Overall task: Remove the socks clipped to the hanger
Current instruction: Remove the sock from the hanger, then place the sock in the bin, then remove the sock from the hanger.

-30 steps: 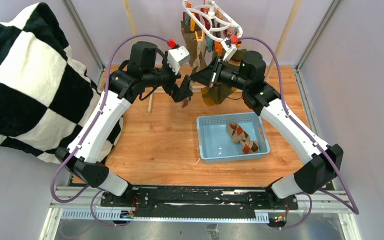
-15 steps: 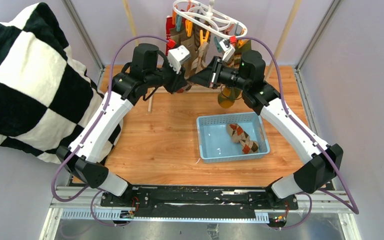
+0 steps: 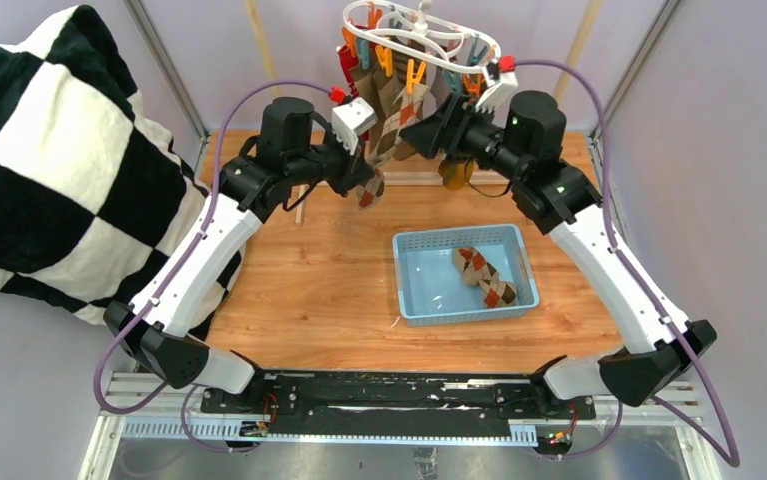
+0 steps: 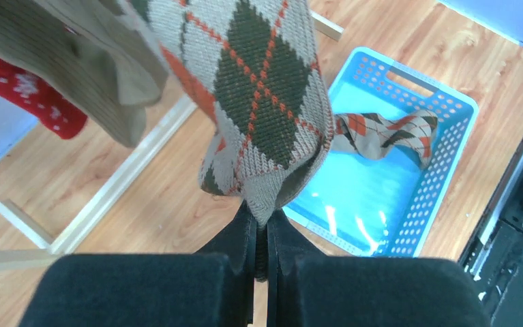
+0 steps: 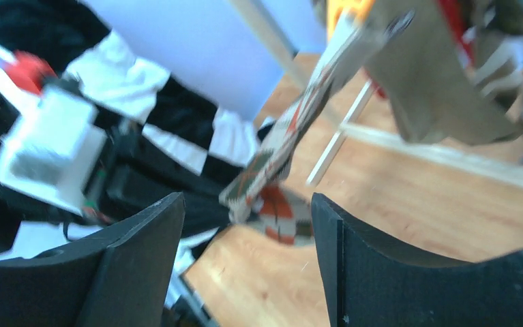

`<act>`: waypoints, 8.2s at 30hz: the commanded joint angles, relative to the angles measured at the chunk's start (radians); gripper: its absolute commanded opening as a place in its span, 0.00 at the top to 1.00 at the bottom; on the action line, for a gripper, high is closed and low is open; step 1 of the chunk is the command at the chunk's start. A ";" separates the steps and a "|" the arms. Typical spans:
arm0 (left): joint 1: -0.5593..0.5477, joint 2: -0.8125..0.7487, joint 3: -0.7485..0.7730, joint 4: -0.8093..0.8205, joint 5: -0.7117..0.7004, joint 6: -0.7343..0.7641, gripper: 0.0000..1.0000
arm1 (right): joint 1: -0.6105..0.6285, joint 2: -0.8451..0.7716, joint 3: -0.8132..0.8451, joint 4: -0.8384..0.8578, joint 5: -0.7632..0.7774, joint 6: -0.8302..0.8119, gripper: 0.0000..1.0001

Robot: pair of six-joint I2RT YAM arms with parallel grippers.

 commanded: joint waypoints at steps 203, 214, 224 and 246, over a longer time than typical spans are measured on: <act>0.448 -0.245 -0.207 -0.261 0.217 -0.062 0.00 | 0.187 0.445 0.108 0.272 0.677 -0.557 0.06; 0.448 -0.284 -0.213 -0.261 0.192 -0.059 0.00 | 0.186 0.685 0.320 0.470 0.861 -0.702 0.36; 0.448 -0.267 -0.231 -0.260 0.197 -0.063 0.00 | 0.194 0.581 0.220 0.491 0.689 -0.687 1.00; 0.415 -0.159 -0.110 -0.227 0.392 -0.119 0.00 | 0.095 0.099 -0.223 0.488 -0.130 -0.160 1.00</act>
